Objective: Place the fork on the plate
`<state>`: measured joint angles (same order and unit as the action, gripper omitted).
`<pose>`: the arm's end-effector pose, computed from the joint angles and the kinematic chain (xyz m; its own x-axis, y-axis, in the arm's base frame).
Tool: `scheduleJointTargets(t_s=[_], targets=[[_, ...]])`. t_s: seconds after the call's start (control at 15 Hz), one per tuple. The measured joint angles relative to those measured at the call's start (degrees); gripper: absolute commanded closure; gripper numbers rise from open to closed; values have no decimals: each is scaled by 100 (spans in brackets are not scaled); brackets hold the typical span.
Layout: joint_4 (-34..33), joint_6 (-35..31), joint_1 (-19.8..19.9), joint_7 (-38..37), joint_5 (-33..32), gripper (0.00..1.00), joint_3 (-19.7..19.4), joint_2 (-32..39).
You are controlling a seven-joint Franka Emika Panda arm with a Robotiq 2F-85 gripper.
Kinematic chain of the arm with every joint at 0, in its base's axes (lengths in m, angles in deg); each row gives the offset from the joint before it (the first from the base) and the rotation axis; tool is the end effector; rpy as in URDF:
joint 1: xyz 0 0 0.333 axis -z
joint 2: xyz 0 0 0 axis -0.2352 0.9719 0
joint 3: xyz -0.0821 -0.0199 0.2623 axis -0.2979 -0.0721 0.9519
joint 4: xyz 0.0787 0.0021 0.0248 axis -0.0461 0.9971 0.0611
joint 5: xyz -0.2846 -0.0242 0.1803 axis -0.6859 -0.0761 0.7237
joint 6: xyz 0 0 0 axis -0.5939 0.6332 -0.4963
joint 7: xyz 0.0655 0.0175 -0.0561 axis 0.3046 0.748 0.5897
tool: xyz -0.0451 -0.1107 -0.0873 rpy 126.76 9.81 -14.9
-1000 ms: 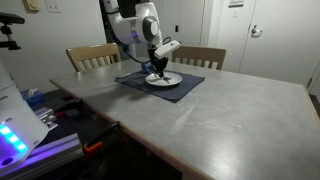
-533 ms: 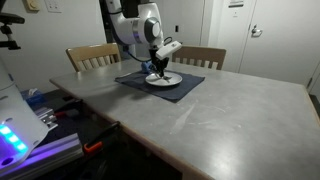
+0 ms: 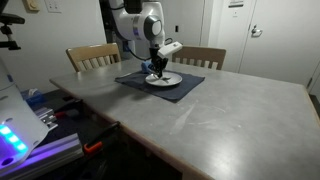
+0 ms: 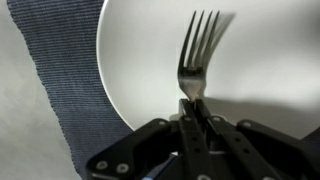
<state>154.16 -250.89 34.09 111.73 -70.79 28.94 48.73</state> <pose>0.5248 0.0020 0.1375 0.0846 0.9921 0.0930 0.9695 -0.1035 0.2221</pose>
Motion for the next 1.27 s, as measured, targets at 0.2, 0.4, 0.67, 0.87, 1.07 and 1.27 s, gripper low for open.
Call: scheduleJointTargets(t_s=[0.2,0.4,0.67,0.87,1.07,1.27], targets=[[-54,166,-9,254,245,67,12,-3],[-65,369,-19,419,421,52,3,11],[-104,441,-43,504,564,24,-43,10],[-112,626,-112,505,564,4,-148,-30],[-131,875,-281,506,564,0,-325,-199],[-158,1190,-522,505,564,0,-511,-507]])
